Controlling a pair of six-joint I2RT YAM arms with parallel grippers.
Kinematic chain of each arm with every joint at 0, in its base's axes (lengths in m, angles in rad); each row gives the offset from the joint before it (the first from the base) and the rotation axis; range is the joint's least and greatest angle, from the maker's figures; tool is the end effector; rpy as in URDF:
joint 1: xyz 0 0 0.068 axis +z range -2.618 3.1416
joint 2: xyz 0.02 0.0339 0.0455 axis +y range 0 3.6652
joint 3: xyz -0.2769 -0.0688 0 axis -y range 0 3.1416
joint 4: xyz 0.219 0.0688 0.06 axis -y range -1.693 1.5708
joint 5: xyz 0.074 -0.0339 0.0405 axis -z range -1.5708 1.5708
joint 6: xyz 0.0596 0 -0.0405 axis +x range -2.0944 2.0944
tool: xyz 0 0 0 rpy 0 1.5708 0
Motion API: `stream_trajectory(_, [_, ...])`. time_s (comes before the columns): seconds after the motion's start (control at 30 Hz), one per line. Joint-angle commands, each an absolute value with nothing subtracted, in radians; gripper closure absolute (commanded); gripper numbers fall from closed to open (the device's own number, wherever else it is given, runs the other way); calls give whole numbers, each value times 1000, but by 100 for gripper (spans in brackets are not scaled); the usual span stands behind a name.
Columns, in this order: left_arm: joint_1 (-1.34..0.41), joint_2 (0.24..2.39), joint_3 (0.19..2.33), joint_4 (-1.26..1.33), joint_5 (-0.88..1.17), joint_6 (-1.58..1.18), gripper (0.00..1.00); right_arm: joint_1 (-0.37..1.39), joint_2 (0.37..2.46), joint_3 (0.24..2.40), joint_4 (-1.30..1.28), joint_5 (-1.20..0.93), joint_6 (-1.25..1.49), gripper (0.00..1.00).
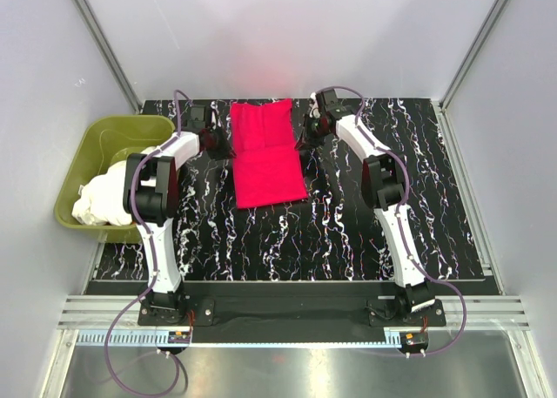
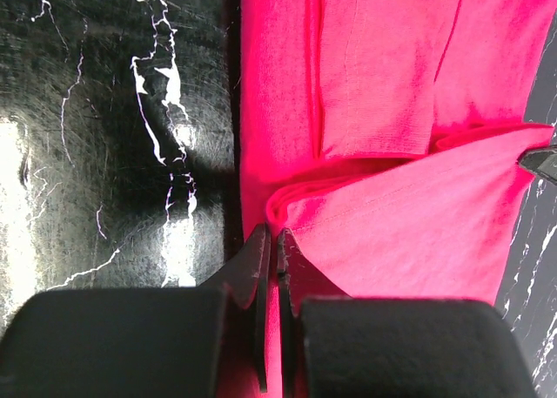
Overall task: Fold and stack the t-shirts
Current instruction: Fold the tshirt
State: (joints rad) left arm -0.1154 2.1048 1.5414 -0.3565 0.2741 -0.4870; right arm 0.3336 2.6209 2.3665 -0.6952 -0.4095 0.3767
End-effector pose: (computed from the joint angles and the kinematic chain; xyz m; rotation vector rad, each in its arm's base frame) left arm 0.4528 -0.0687 0.1811 -0.3527 2.5153 -0.5882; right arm 0.5234 0.2065 0.1496 -0.1167 2.5907 0.7926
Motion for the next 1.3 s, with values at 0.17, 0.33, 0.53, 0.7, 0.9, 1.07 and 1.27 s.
stream_trajectory(0.17, [-101,2163,1657,-374,215,-471,68,311,2649,2479,-701,-428,382,89])
stream_trajectory(0.33, [-106,2154,1782,-534,82,-411,43,288,2652,2542,-779,-378,382,74])
stream_trajectory(0.53, [-123,1953,1664,-494,220,-417,49,284,2521,2484,-879,-363,357,61])
stream_trajectory(0.7, [-187,1868,1418,-307,454,-540,70,316,2343,2165,-773,-550,454,74])
stream_trajectory(0.9, [-253,1813,1198,-250,520,-580,80,399,2306,2031,-819,-716,459,100])
stream_trajectory(1.07, [-261,1807,1174,-296,500,-546,81,452,2339,2014,-847,-848,474,100])
stream_trajectory(1.27, [-256,1833,1157,-305,495,-557,82,488,2425,2040,-844,-916,498,100])
